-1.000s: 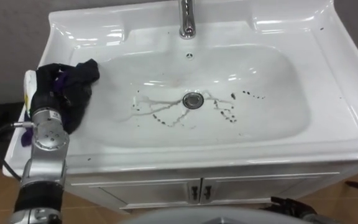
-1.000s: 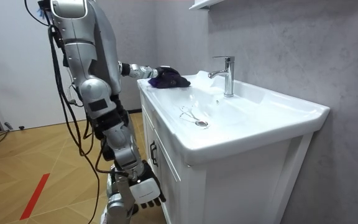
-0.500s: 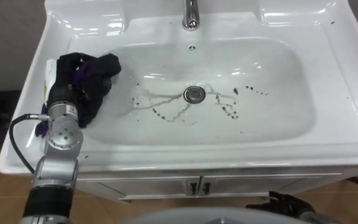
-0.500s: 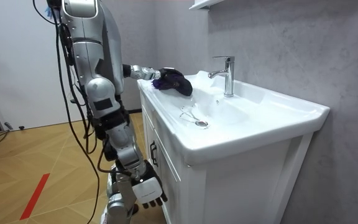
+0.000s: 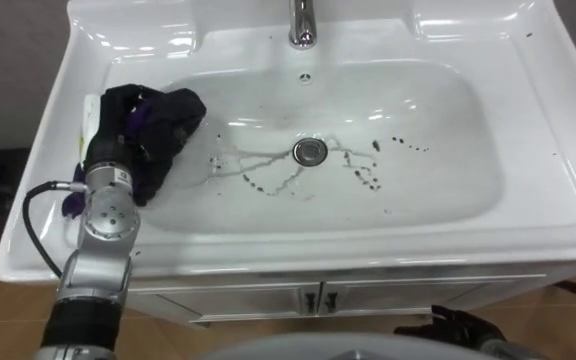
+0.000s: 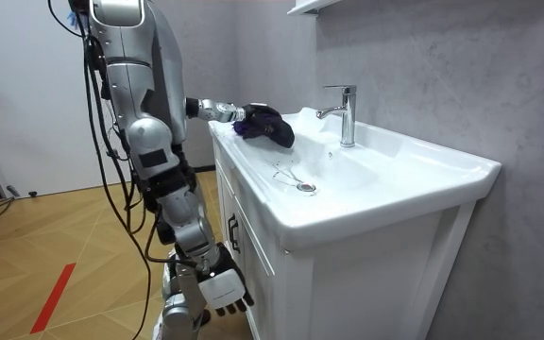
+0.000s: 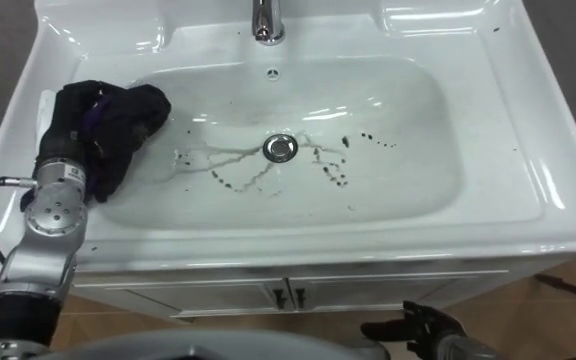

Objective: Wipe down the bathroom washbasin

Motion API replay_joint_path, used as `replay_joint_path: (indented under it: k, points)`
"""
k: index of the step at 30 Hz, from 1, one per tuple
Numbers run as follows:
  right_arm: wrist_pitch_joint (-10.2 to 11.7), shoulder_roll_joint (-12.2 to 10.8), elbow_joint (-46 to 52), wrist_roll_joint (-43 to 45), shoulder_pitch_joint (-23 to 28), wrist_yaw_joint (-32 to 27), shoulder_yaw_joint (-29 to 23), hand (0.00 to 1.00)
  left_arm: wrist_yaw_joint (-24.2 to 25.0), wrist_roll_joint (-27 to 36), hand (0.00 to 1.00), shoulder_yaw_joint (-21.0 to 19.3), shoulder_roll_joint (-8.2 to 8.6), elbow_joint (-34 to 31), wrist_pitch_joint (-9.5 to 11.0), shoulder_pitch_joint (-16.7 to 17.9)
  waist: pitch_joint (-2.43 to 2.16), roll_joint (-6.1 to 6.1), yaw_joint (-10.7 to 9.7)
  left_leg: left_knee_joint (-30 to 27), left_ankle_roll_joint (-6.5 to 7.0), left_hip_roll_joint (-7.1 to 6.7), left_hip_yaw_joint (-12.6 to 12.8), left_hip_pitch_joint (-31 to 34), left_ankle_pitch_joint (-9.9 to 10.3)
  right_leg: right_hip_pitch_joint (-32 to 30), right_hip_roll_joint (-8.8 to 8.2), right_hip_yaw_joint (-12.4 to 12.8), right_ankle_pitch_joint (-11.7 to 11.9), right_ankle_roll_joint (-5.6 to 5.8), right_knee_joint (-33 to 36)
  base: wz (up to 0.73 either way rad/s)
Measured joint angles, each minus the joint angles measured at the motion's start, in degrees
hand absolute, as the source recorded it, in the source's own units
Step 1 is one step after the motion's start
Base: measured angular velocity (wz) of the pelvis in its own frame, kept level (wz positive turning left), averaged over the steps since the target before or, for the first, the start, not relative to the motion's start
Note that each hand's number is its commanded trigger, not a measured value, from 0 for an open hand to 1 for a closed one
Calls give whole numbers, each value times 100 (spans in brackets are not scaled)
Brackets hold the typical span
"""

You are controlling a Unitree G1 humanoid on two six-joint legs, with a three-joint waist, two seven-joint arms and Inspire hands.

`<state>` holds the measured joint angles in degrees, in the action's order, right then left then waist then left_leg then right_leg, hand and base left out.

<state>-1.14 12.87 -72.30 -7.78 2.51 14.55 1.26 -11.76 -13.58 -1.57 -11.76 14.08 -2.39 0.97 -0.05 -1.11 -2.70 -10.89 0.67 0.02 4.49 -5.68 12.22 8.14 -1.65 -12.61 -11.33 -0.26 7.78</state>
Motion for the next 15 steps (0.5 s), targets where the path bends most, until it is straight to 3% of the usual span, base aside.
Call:
replay_joint_path:
  k: [5,15]
  points:
    - [33,-21,-154,-121,-71,11,14,0,0,-48,100,12,0,-75,10,1,29,21,0,1,0,3,1,0,0,1,4,2,1,-1,-1,0]
    - [110,-44,-147,-117,-71,-71,39,0,-13,-761,100,539,-19,-75,9,30,41,26,-47,10,-1,5,16,12,1,-10,5,-12,1,-1,-5,0]
